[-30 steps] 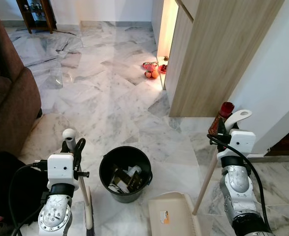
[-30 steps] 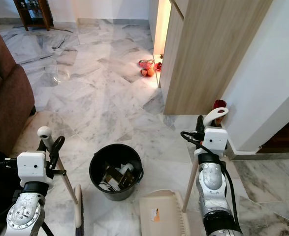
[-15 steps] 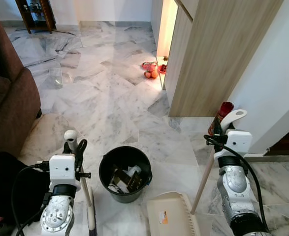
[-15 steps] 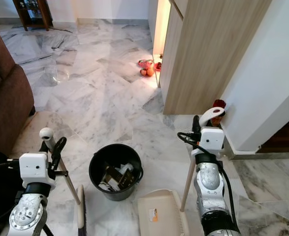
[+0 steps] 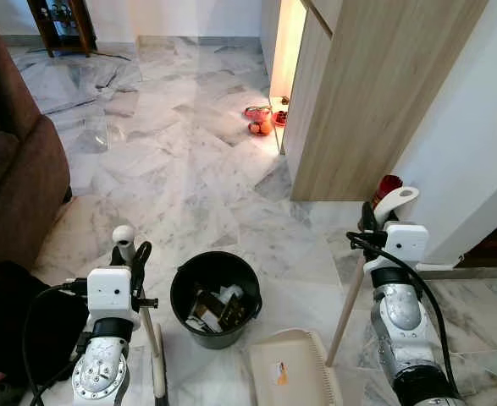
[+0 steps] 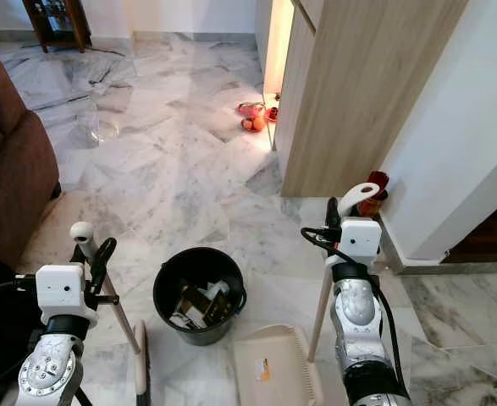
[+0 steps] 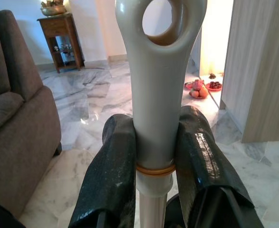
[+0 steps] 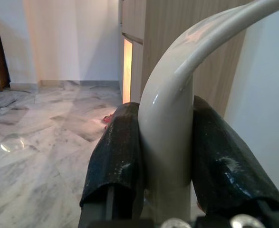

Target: Sweep floor

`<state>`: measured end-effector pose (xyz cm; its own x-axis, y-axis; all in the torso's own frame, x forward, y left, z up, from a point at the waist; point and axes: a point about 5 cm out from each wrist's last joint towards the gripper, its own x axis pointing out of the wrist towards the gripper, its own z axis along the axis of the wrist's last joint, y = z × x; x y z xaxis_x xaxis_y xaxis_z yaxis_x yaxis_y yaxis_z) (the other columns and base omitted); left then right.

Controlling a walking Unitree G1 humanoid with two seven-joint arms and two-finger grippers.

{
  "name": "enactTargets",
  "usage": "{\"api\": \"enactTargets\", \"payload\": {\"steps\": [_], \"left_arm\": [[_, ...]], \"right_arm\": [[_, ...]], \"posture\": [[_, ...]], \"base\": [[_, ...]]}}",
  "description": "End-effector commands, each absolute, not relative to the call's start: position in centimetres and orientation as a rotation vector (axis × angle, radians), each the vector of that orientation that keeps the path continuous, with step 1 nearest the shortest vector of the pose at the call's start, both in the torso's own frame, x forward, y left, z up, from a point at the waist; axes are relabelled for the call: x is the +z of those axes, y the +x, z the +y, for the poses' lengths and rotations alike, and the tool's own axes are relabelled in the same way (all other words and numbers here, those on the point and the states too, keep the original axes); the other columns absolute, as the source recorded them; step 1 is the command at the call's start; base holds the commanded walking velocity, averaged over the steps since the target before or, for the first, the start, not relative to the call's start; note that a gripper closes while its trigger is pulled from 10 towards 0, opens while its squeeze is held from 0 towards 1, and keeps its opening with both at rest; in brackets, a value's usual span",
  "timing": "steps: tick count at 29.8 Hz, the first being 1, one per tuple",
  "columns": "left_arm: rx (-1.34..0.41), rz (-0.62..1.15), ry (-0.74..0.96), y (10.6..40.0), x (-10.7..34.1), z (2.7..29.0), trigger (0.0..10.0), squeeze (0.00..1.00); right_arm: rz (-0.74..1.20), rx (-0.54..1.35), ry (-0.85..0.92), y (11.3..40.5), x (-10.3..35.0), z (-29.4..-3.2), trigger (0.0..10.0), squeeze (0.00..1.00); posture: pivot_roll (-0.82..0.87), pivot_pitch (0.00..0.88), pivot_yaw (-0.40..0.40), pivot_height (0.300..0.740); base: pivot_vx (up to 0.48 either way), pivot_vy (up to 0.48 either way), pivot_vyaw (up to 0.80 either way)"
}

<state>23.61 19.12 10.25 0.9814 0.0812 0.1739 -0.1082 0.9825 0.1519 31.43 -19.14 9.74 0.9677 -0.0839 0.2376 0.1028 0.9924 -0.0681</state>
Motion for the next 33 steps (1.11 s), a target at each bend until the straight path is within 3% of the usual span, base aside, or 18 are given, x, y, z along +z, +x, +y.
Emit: {"api": "enactTargets", "payload": {"steps": [1,33], "left_arm": [[0.080,-0.224,0.171,23.85,11.17,18.74,10.0,0.02],[0.090,-0.229,0.166,23.87,11.20,18.59,10.0,0.02]], "right_arm": [[-0.276,-0.090,-0.078,31.77,10.68,-18.97,10.0,0.00],[-0.279,-0.045,-0.071,32.00,10.90,-18.13,10.0,0.00]], "posture": [[0.04,0.112,-0.048,0.740],[0.03,0.126,-0.054,0.740]], "base": [[0.000,0.000,0.00],[0.000,0.000,0.00]]}}
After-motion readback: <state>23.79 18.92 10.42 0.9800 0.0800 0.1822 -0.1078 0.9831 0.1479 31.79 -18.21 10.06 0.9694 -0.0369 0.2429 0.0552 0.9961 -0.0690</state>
